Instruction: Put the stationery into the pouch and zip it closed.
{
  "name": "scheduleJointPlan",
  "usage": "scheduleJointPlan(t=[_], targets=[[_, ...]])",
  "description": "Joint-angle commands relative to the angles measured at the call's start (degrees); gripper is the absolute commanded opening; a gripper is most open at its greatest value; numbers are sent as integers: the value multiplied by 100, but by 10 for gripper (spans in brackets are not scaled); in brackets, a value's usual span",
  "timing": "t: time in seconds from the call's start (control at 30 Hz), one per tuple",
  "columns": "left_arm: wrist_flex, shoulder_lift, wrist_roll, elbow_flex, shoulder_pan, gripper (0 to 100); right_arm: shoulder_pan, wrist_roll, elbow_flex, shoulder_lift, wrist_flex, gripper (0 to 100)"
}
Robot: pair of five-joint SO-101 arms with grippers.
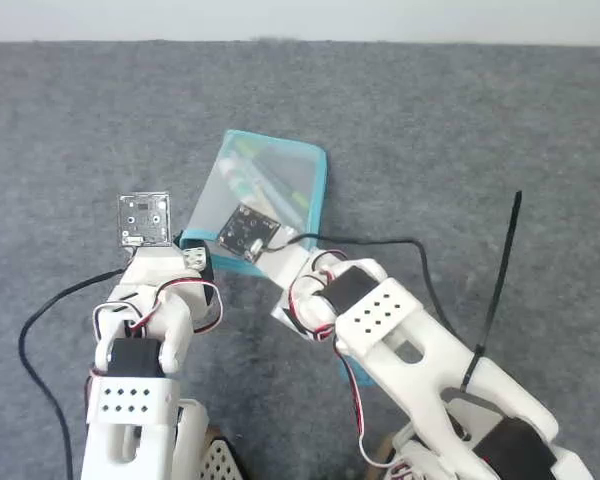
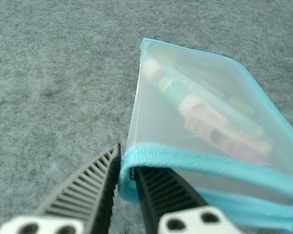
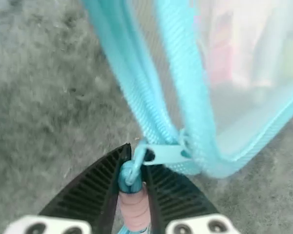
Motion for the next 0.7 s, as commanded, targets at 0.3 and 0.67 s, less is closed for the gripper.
scheduleJointPlan(t=[0.3,0.67], targets=[[9,-70,26,-374,44,9,-840,431,-844,-1499,857,7],[18,-70,-88,-259,475,9,-1490,1020,-1415,-1604,796,7]])
